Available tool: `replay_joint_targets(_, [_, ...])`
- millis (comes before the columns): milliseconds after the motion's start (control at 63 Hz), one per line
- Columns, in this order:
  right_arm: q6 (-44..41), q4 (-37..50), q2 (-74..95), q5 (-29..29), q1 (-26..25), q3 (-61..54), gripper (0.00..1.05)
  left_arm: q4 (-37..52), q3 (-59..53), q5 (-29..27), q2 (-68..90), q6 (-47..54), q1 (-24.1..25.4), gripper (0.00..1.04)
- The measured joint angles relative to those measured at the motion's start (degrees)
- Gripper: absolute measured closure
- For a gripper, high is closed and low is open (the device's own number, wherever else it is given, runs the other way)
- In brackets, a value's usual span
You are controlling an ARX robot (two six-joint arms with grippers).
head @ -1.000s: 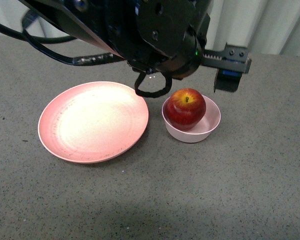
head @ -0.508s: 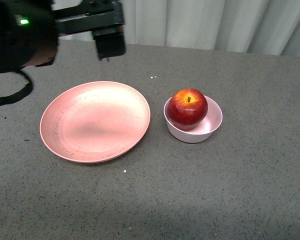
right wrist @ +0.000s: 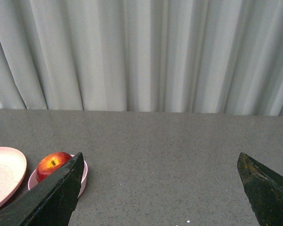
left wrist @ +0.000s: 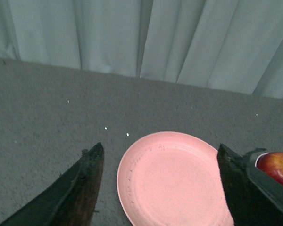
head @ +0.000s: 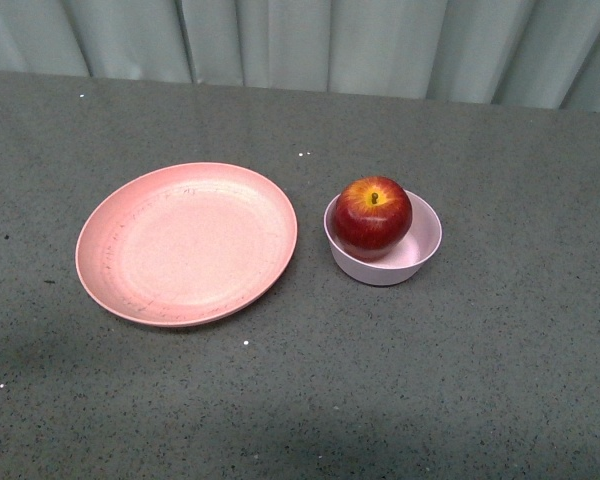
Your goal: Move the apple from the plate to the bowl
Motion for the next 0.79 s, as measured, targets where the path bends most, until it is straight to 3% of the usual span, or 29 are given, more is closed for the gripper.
replay_joint_targets(143, [-0.02,0.0,0.0,-0.04,0.0,0.0,0.09,-3.34,-3.23,2.62,-8.87,2.82,2.91,0.73])
replay_joint_targets(302, [-0.02,0.0,0.0,-0.02,0.0,0.0,0.09,-9.25,-5.09,4.35,-16.33,3.02,4.85,1.01])
replay_joint_targets(429, [-0.02,0.0,0.0,-0.02,0.0,0.0,0.09,-14.1,-5.97,9.4,-22.29,3.48,8.5,1.01])
replay_joint_targets(794, [-0.02,0.0,0.0,-0.02,0.0,0.0,0.09,-28.96,-6.29,9.9,-39.01,3.65,10.45,1.01])
